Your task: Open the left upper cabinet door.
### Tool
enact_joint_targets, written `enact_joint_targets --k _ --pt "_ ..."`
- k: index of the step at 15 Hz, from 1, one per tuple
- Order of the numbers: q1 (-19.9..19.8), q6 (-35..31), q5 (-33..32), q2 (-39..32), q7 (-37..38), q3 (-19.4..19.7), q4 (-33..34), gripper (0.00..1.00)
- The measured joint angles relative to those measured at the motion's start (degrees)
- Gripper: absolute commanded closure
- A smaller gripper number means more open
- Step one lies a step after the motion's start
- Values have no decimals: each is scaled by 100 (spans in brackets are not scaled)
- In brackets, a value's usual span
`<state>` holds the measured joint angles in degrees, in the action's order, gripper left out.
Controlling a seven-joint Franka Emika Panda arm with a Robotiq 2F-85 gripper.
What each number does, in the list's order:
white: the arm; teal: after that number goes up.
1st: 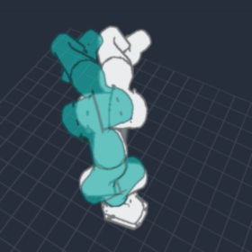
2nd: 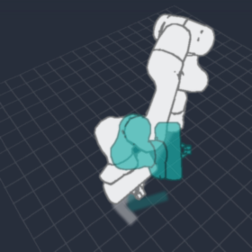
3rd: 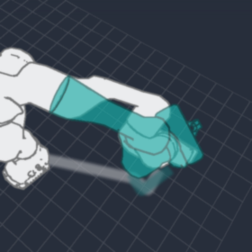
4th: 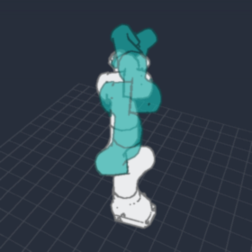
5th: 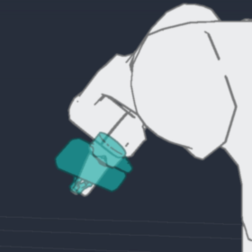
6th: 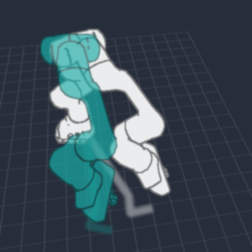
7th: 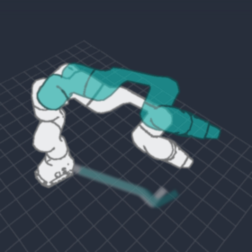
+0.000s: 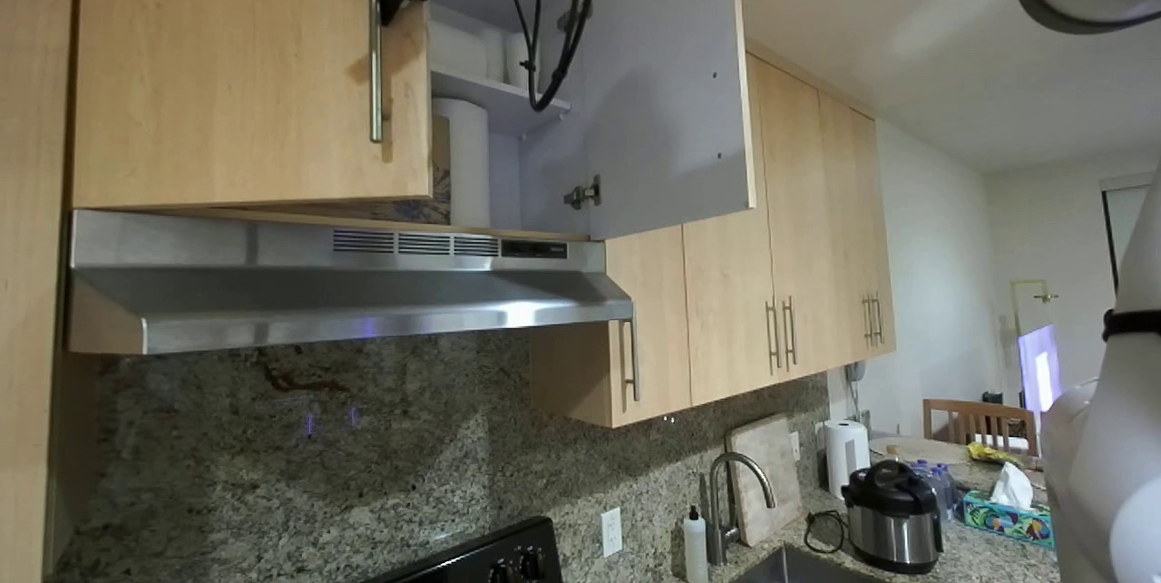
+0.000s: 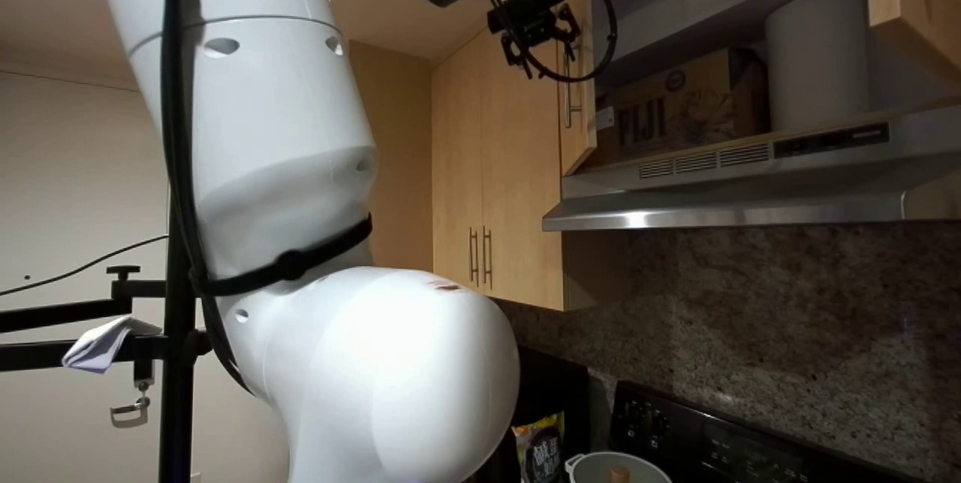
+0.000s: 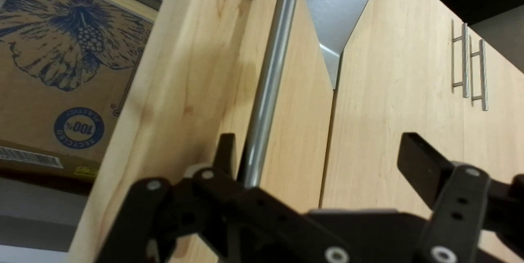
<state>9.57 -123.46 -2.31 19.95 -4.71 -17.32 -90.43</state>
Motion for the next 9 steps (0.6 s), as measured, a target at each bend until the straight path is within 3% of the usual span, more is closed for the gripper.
enact_joint_targets --k 9 --pt "-1 45 -839 73 1566 -587 0 0"
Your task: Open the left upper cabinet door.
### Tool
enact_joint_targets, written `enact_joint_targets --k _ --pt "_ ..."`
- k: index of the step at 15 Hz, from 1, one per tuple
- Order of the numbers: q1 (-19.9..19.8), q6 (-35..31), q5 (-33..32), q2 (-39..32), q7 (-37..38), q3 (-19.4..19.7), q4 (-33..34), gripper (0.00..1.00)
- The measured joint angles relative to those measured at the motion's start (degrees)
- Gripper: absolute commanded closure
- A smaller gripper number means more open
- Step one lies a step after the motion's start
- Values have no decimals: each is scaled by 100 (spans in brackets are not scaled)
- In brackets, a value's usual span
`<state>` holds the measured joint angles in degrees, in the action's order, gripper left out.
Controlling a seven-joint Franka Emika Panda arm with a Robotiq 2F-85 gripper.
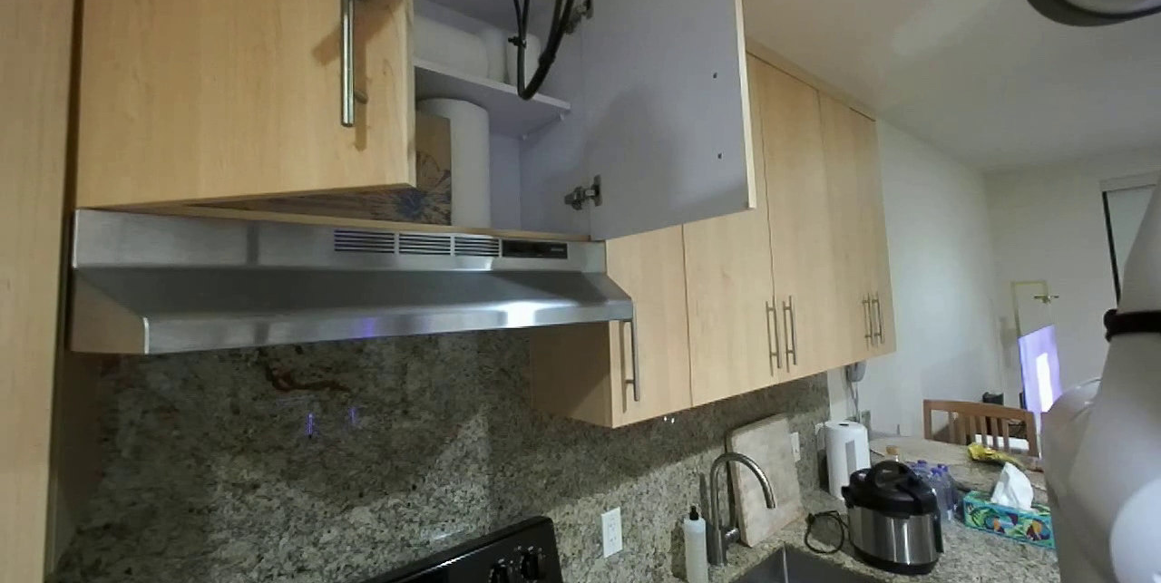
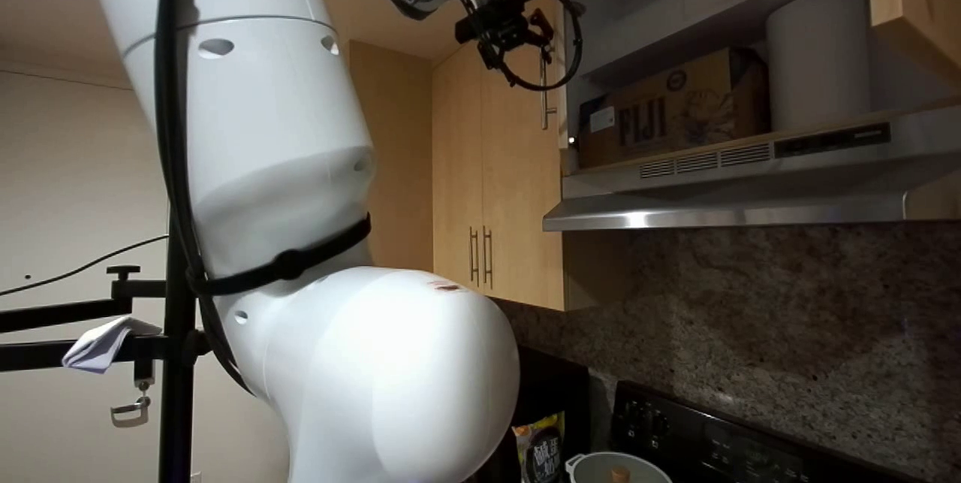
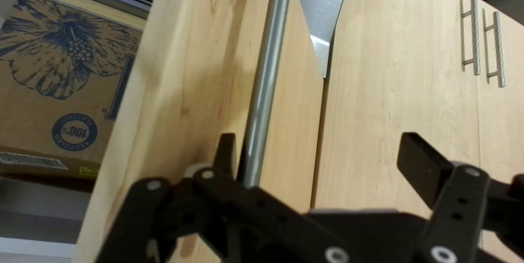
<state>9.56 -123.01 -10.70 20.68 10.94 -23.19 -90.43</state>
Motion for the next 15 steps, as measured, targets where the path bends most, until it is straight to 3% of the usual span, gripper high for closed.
enact_joint_targets --k 6,15 --pt "-33 0 -609 0 717 -411 -1 0" --pt "-48 22 -1232 -48 1181 -753 2 0"
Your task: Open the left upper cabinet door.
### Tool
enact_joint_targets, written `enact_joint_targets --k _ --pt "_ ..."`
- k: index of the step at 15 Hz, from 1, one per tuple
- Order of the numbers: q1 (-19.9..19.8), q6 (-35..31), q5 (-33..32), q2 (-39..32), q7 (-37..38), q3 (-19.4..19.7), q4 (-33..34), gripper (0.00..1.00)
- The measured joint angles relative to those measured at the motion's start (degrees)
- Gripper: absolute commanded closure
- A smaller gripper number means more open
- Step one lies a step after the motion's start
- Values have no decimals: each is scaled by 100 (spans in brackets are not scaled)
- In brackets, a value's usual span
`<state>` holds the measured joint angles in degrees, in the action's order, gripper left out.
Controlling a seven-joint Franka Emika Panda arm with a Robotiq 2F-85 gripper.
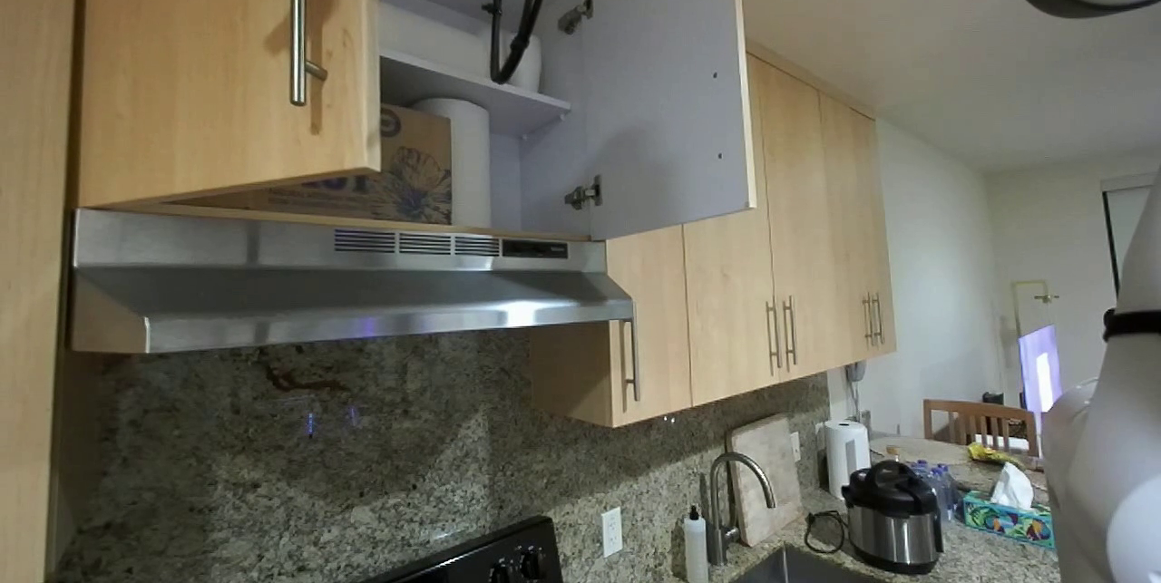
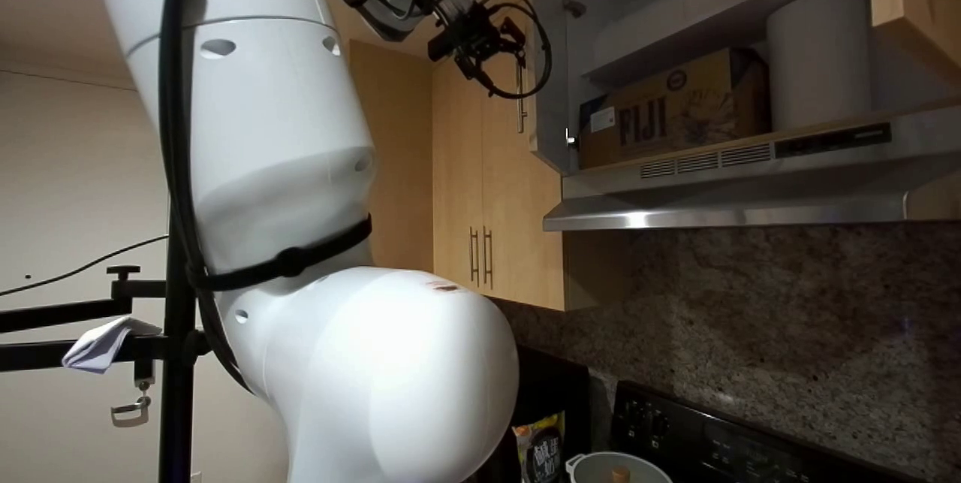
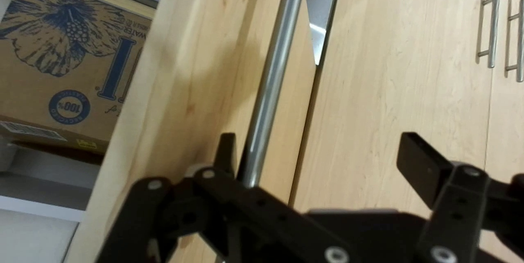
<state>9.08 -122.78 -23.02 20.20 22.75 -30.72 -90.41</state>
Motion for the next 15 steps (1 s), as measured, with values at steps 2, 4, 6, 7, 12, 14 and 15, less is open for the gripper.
enact_joint_targets --k 2,4,6,7,12,14,15 --pt "-1 31 -39 -13 1 -29 18 0" --pt "-1 97 -75 -41 1 -65 64 0" --pt "-2 206 -161 -90 1 -125 142 0" --pt "-2 260 -230 -112 2 -162 172 0" --pt "-8 365 -605 -172 282 -367 242 0" --pt "-8 364 -719 -172 446 -459 256 0" --pt "-8 364 -757 -170 531 -503 269 0"
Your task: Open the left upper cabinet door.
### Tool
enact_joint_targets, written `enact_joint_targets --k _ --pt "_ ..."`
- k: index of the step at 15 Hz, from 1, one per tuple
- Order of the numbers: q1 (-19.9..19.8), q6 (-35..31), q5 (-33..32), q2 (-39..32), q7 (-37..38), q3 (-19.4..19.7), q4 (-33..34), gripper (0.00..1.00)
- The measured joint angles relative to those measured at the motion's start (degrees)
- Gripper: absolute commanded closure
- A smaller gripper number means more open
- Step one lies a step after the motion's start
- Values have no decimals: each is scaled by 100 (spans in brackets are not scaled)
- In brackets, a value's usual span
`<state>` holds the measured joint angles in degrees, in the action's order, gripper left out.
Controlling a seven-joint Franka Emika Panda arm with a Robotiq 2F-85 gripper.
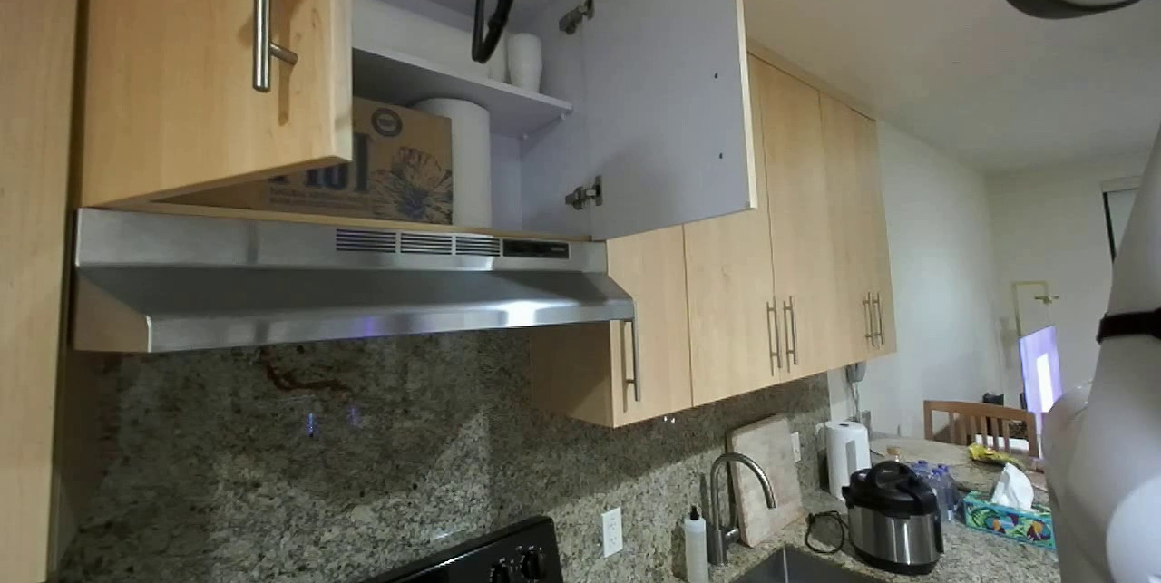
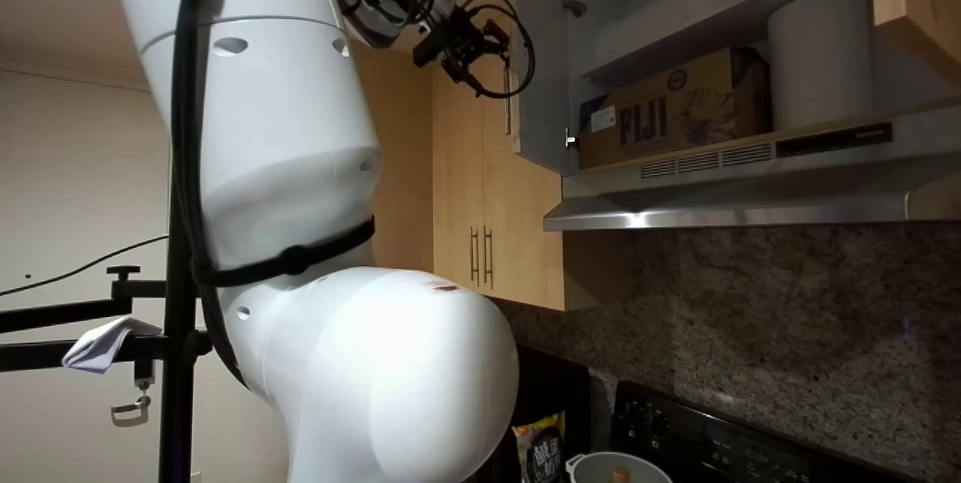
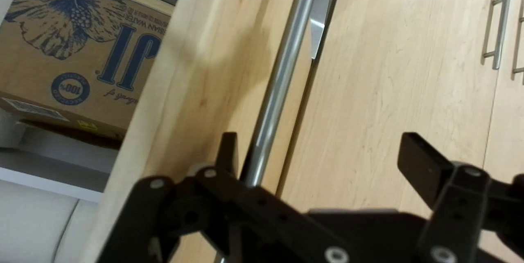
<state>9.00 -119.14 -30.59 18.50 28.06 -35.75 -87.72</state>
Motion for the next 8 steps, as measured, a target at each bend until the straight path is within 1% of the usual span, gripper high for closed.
enact_joint_targets --k 5,8 --pt "-27 61 -73 60 391 -91 169 0" --pt "-239 -19 -316 255 391 -82 829 0"
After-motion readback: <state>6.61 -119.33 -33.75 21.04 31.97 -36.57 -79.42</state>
